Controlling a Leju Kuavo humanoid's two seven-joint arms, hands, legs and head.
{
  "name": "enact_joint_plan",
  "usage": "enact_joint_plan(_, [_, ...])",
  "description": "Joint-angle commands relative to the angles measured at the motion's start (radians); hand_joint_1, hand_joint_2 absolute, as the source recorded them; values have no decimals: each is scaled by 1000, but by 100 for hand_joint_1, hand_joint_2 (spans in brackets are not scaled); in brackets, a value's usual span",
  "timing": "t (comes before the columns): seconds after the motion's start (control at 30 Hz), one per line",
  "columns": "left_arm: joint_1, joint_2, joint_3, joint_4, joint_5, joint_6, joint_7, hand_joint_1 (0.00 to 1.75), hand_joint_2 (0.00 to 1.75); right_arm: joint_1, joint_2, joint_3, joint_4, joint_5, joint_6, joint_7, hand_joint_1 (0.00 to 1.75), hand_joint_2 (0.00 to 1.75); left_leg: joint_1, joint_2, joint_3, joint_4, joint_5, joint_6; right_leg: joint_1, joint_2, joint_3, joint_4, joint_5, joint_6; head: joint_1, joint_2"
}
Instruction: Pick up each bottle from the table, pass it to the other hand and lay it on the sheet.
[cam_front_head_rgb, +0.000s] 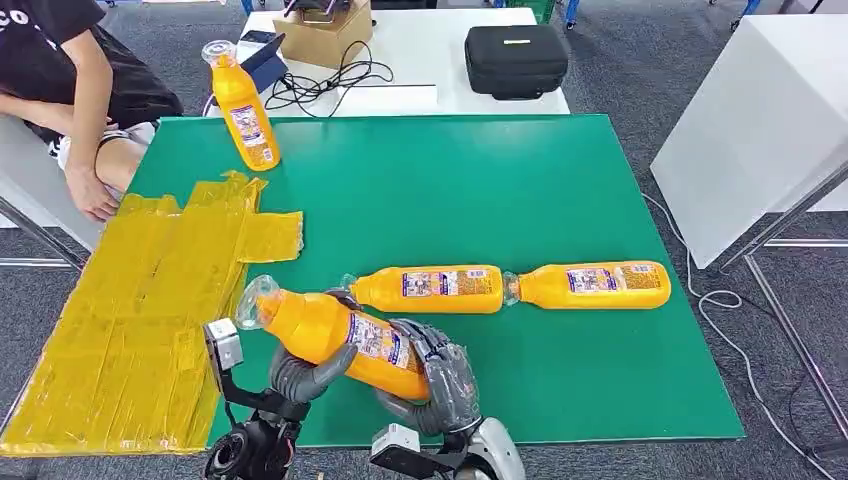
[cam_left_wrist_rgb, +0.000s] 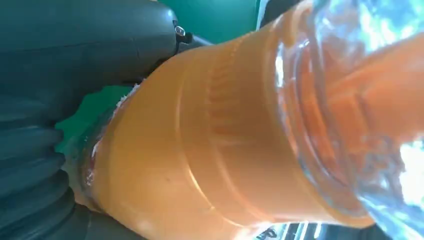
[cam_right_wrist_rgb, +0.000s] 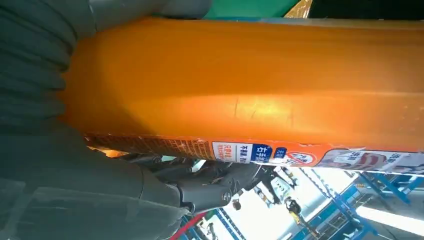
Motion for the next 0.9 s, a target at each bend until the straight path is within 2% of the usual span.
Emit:
enact_joint_plan(0.03, [-45, 8, -11, 56, -3, -10, -6, 175, 175, 24, -43, 1, -26, -21, 34, 0, 175, 175, 0, -2, 3, -1, 0, 0, 0, -4, 4, -2, -1, 1, 0, 0])
enact_joint_plan(0.07, [-44, 8, -11, 55, -3, -10, -6, 175, 175, 27, -45, -3, -35, -24, 39, 0, 175, 175, 0, -2, 1, -1, 0, 0, 0, -3, 2, -1, 0, 1, 0, 0])
enact_joint_plan(0.1, [-42, 8, -8, 52, -3, -10, -8, 175, 175, 32, -46, -10, -49, -30, 44, -2, 175, 175, 0, -3, 6, -1, -1, -1, 0, -5, 7, -2, -2, 2, 0, 0])
enact_joint_plan(0.2, [-34, 5, 3, 36, -5, -7, -9, 175, 175, 46, -53, -26, -87, -80, 75, -21, 173, 175, 0, -2, 2, -1, 0, 0, 0, -3, 2, -1, -1, 1, 0, 0])
enact_joint_plan(0.23, [-33, 5, 4, 35, -5, -7, -9, 175, 175, 47, -54, -28, -92, -86, 77, -25, 52, 175, 0, -2, 4, -1, -1, 0, 0, -4, 5, -2, -1, 2, 0, 0])
enact_joint_plan(0.27, [-27, 5, 12, 27, -4, -1, -11, 175, 175, 58, -61, -35, -124, -123, 87, -52, 0, 175, 0, -2, 3, 0, -1, 0, 0, -4, 4, -1, -1, 1, 0, 0])
enact_joint_plan(0.53, [-14, 9, 44, 2, 1, 5, -16, 175, 175, 93, -109, -69, -268, -208, 122, -79, 0, 175, 0, -1, 2, 0, -1, 0, 0, -2, 3, -1, -1, 2, 0, 0])
enact_joint_plan(0.6, [-31, 8, 51, 10, 9, 15, -15, 175, 175, 93, -123, -75, -303, -273, 173, -98, 0, 175, 0, -1, 5, 0, -3, -1, 0, -4, 7, -1, -3, 2, 0, 0])
enact_joint_plan(0.67, [-41, 13, 59, 8, 18, 25, -16, 175, 175, 96, -142, -86, -349, -366, 268, -113, 0, 175, 0, -1, 1, 0, -1, 0, 0, -2, 2, 0, -1, 1, 0, 0])
enact_joint_plan(0.8, [-41, 17, 66, 1, 19, 29, -16, 175, 175, 101, -149, -94, -371, -384, 292, -116, 0, 175, 0, -1, 0, 0, 0, 0, 0, -2, 1, -1, 0, 1, 0, 0])
enact_joint_plan(0.9, [-34, 25, 102, -35, -15, 86, -47, 175, 175, 137, -170, -153, -443, -519, 426, -138, 0, 175, 0, -2, 3, 0, -1, -1, 0, -3, 4, -1, -2, 1, 0, 0])
